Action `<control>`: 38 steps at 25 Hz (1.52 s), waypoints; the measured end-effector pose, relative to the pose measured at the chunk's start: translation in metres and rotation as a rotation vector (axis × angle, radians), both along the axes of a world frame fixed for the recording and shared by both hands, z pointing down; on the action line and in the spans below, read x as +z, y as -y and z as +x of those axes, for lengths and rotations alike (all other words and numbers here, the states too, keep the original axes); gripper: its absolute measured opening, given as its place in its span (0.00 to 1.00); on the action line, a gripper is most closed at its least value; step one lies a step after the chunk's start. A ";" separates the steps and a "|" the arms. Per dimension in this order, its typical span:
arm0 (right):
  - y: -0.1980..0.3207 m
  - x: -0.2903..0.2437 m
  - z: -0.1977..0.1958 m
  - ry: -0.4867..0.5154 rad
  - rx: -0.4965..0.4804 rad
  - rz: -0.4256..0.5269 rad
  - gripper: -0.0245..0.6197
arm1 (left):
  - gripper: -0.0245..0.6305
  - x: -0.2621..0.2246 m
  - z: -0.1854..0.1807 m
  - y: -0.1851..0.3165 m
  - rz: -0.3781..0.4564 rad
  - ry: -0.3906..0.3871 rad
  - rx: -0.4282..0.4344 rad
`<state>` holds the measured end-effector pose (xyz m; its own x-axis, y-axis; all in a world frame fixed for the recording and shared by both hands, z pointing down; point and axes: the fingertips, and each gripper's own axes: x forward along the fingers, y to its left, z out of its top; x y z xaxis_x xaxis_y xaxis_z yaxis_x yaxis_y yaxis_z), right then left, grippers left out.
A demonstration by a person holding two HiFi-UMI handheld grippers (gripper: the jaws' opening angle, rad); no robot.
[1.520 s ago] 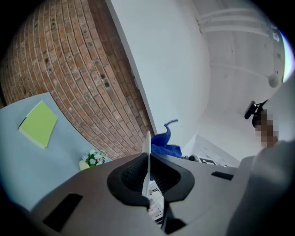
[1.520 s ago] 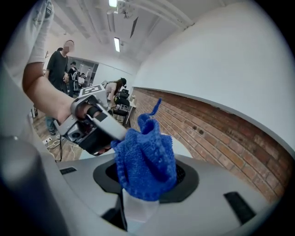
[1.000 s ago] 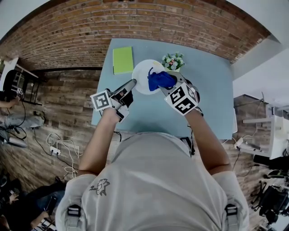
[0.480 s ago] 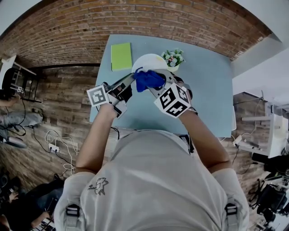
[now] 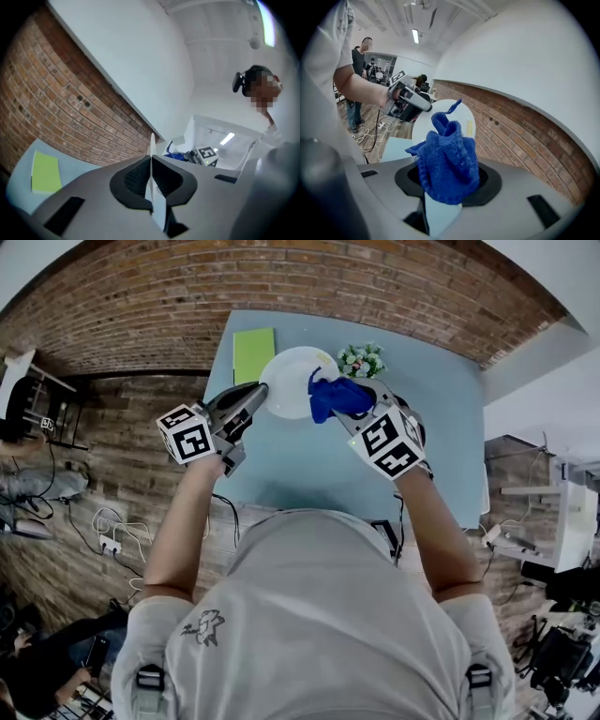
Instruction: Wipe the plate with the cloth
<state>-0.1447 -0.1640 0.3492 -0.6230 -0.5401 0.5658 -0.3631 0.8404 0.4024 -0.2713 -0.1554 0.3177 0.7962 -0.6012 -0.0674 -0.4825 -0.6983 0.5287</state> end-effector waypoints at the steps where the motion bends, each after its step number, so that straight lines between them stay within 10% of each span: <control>1: 0.000 -0.011 -0.001 0.020 -0.001 0.011 0.29 | 0.06 -0.004 0.002 -0.001 0.039 0.050 -0.007; 19: -0.028 -0.175 -0.042 0.258 -0.135 0.131 0.29 | 0.06 -0.071 0.056 -0.036 0.981 1.065 -0.127; 27: -0.032 -0.163 -0.059 0.229 -0.179 0.065 0.29 | 0.06 -0.090 0.073 -0.042 1.234 1.254 -0.147; 38: -0.006 -0.146 -0.010 0.205 -0.102 -0.022 0.29 | 0.06 -0.093 0.070 -0.045 1.370 1.353 -0.166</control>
